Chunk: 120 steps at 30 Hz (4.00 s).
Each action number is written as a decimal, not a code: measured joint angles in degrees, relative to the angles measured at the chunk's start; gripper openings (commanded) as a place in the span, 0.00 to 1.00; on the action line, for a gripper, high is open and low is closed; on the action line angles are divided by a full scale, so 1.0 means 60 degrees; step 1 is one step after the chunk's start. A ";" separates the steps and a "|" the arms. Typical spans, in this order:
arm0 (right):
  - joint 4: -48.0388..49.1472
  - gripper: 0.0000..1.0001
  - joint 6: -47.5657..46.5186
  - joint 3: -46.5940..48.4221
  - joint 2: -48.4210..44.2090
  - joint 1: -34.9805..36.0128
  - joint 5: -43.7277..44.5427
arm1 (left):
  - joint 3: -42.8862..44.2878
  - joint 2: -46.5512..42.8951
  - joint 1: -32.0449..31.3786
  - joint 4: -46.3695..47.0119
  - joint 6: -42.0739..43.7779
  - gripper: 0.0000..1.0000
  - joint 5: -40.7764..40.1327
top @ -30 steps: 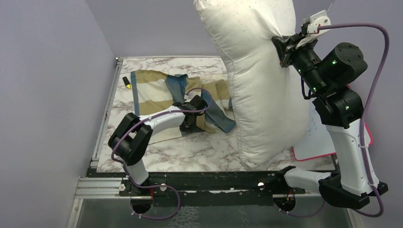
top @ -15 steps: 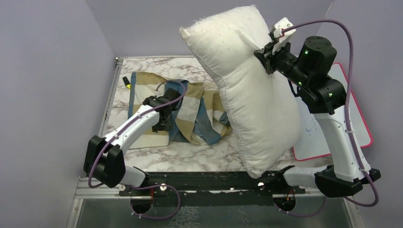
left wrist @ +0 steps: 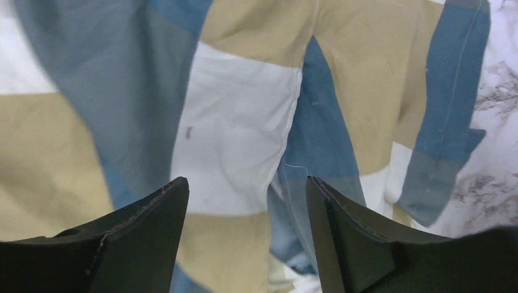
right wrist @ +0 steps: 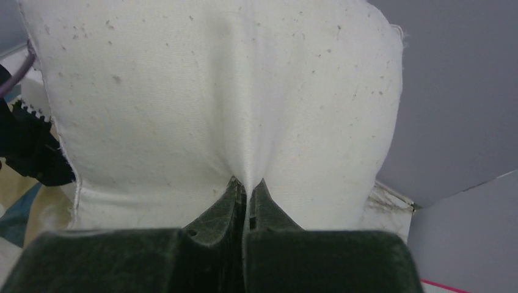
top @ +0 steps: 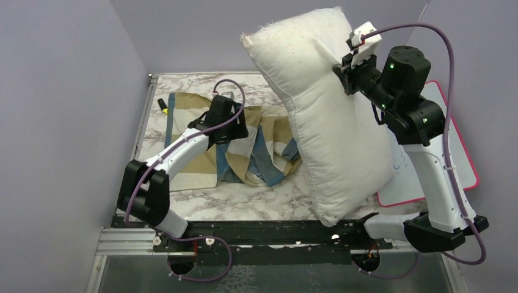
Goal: Put the pillow into the pillowcase
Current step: Adjust the pillowcase at the center of the board, then stuff the pillow into the pillowcase.
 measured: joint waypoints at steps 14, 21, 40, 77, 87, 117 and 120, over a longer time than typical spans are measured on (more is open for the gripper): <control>0.0149 0.00 0.0069 0.0084 -0.0026 0.0000 0.0568 | 0.0896 0.3468 -0.1501 0.2204 0.0670 0.55 -0.1577; 0.0146 0.00 0.0058 0.0080 -0.0047 0.0000 0.0546 | 0.1173 0.3967 -0.1464 0.2047 0.0900 0.07 -0.2608; -0.1647 0.00 -0.2484 -0.0339 0.0437 0.0062 -0.3206 | -0.0066 0.0652 0.1588 0.1016 0.0827 0.00 0.1137; 0.1348 1.00 0.1956 -0.2120 0.1923 0.2871 -0.0226 | -0.0557 0.0331 0.2983 0.0922 0.0280 0.00 0.3628; 0.1512 0.49 0.0892 -0.4517 0.3191 0.2889 -0.1399 | -0.0550 0.0342 0.3107 0.0645 0.0200 0.00 0.3402; -0.0947 0.00 -0.4084 -0.0554 0.2269 0.4054 0.3650 | -0.1122 -0.0066 0.3406 0.0444 -0.0022 0.00 0.3242; -0.0492 0.00 -0.4309 -0.1384 0.2229 0.4251 0.4036 | -0.0765 -0.0124 0.3410 0.0135 0.0029 0.00 0.3293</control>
